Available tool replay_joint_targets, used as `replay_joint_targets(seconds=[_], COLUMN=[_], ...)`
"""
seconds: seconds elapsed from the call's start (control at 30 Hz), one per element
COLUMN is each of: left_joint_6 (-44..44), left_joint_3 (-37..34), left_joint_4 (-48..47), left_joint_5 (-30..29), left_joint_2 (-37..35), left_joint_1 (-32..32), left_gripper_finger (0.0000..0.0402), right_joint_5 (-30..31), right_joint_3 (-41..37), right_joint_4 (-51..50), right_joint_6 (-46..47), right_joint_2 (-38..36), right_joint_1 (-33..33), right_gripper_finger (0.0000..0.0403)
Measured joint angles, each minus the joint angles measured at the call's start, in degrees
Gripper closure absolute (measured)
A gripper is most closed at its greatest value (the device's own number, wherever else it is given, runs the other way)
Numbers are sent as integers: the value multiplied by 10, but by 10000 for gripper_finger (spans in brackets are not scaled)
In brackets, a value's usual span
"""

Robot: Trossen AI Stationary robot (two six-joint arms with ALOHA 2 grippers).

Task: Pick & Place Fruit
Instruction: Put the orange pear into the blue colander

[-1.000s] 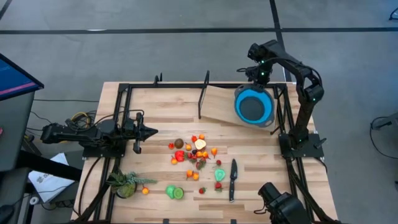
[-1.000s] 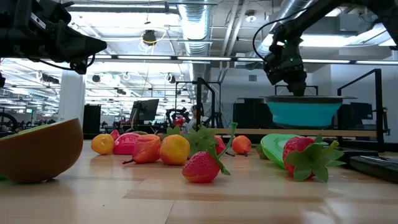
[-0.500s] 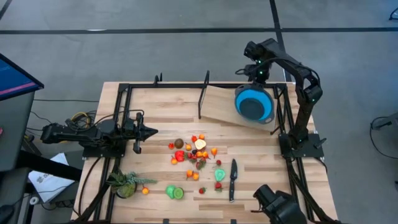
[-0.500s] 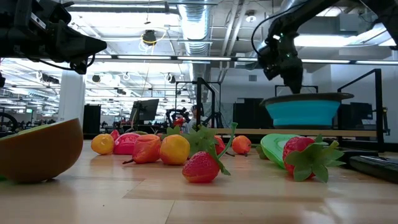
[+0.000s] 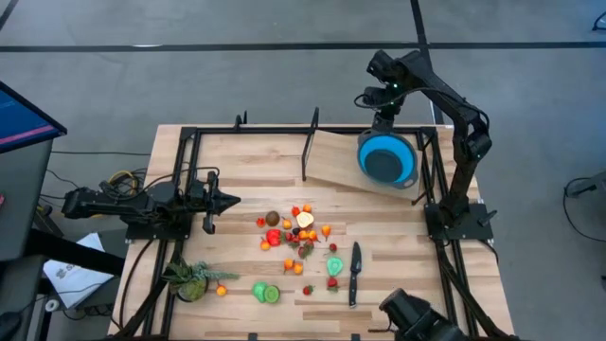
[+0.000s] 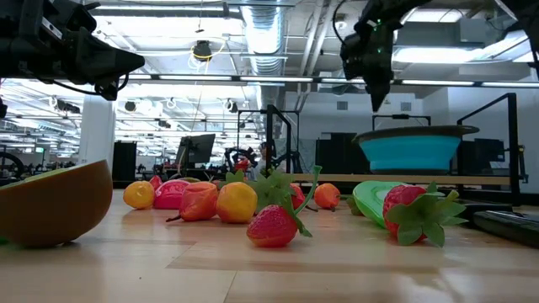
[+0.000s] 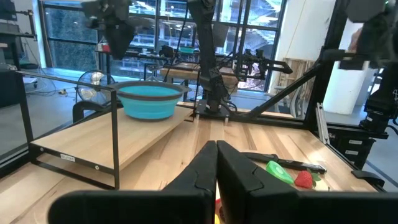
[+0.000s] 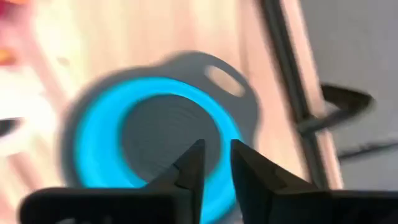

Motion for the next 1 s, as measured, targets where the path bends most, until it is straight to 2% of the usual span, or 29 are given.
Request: replay_joint_targets(seconds=[0.13,0.23,0.7,0.83,1.0], left_joint_6=[0,0,0,0,0], left_joint_3=[0,0,0,0,0], left_joint_4=[0,0,0,0,0], left_joint_5=[0,0,0,0,0], left_joint_2=[0,0,0,0,0], left_joint_1=[0,0,0,0,0], left_gripper_finger=[401,401,401,401,401], right_joint_5=[-76,-115,-124,-125,-134], right_joint_3=[-1,-1,-3,-67,-232], right_joint_4=[-1,-2,25,96,210], right_joint_6=[-21,-22,88,113,160], right_joint_2=[-22,-50,-189,-238,-321], right_joint_1=[13,26,151,187,223], right_gripper_finger=[393,392,401,402,402])
